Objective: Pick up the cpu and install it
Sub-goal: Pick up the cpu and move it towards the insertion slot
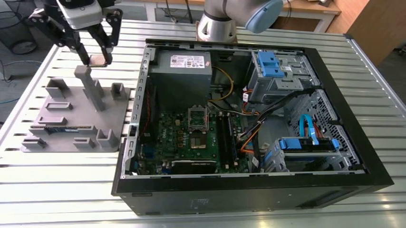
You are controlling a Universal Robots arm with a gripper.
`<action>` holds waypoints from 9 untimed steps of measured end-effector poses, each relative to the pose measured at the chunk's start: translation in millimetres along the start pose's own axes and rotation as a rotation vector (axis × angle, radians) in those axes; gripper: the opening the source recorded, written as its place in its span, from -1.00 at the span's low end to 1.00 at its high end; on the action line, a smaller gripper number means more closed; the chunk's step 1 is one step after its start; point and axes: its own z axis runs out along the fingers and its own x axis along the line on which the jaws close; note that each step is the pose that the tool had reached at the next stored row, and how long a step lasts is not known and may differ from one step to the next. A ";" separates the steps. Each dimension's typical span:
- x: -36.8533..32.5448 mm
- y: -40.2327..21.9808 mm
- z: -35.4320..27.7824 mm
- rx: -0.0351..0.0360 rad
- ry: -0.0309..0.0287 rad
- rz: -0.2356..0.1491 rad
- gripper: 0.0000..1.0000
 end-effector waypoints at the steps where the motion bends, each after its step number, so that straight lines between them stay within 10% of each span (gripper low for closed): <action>1: -2.6 -0.2 0.1 0.0000 0.0001 0.000 -0.06; 9: -26.5 -1.5 1.0 0.0000 0.0000 0.000 -0.06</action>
